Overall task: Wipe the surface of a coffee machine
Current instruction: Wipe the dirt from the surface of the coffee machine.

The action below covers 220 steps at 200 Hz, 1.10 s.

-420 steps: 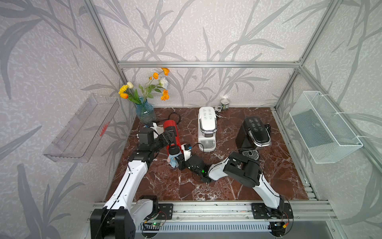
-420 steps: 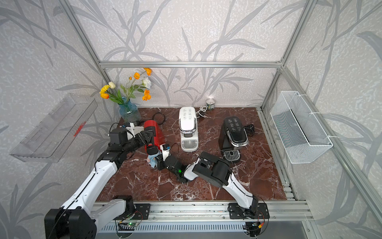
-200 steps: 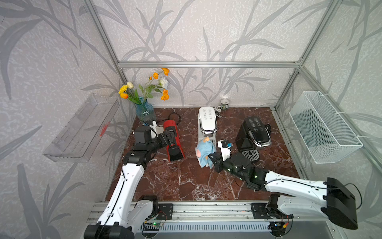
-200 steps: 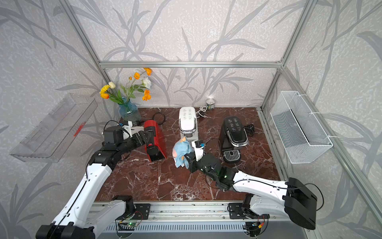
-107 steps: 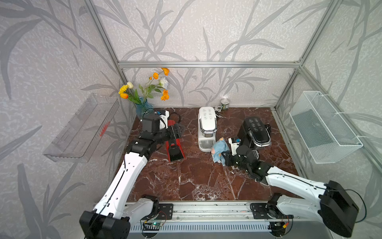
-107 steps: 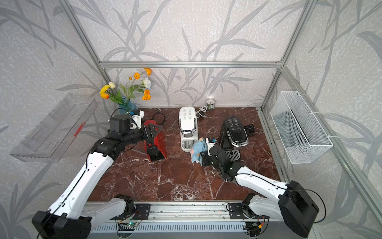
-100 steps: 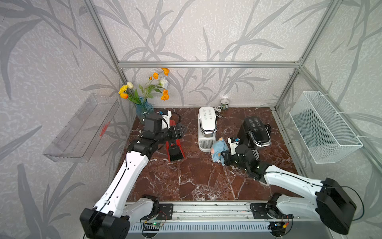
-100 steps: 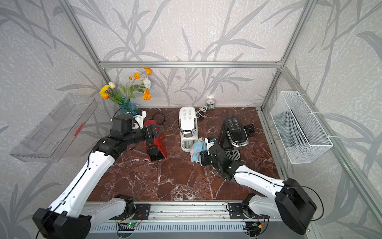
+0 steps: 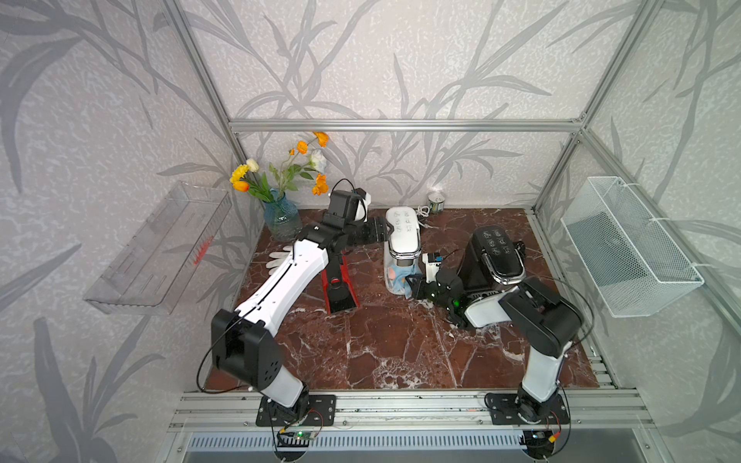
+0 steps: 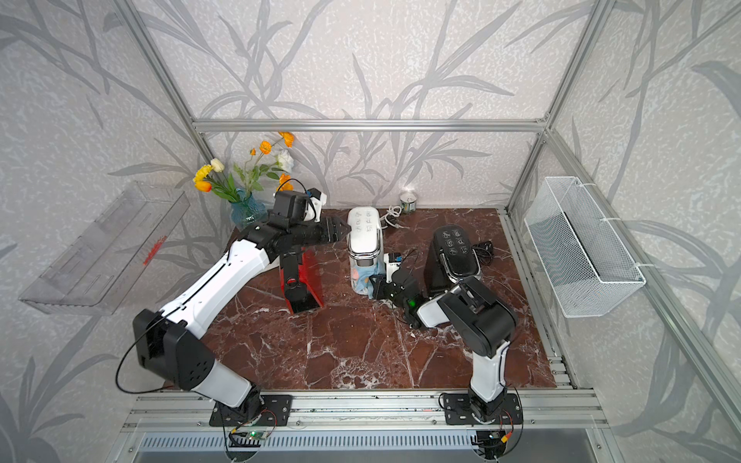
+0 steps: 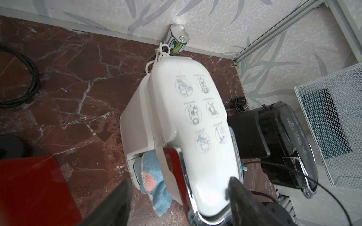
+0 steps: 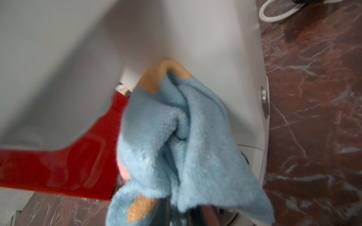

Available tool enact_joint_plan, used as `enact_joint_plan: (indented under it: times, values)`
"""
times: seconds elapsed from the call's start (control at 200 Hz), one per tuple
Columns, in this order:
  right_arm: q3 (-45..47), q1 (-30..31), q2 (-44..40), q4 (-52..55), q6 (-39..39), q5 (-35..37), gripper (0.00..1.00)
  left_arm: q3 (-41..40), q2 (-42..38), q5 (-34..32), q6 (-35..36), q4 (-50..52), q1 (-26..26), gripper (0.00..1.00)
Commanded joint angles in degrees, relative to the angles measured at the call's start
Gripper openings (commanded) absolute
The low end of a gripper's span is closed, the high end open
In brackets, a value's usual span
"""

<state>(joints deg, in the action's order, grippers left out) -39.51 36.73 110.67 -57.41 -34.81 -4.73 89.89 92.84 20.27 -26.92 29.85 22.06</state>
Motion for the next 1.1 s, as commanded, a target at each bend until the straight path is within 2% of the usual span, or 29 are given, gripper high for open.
enact_joint_plan:
  times: [0.0,0.13,0.325,0.615,0.875,1.095]
  values:
    - [-2.26,-0.44,4.55,-16.83,-1.35,2.87,0.0,6.82,3.67,-0.26,1.26,3.4,0.75,0.75]
    - [-4.61,-0.46,7.19,-19.41,-1.4,2.59,0.0,11.8,7.68,-0.58,2.44,5.74,2.15,0.75]
    - [-6.2,-0.4,9.48,-23.0,-3.75,2.52,0.0,11.51,11.13,0.18,2.79,5.88,3.59,0.74]
    - [-10.7,-0.33,11.09,-22.88,-4.09,2.0,0.0,6.52,12.72,0.04,2.42,4.03,4.91,0.72]
    - [-16.63,0.37,14.31,-22.22,-3.51,2.72,0.0,-2.92,9.12,-0.23,0.21,-0.51,5.49,0.71]
    - [-17.41,1.5,15.39,-23.1,-3.16,5.76,0.0,-5.51,7.16,-1.11,0.3,-0.79,5.49,0.71]
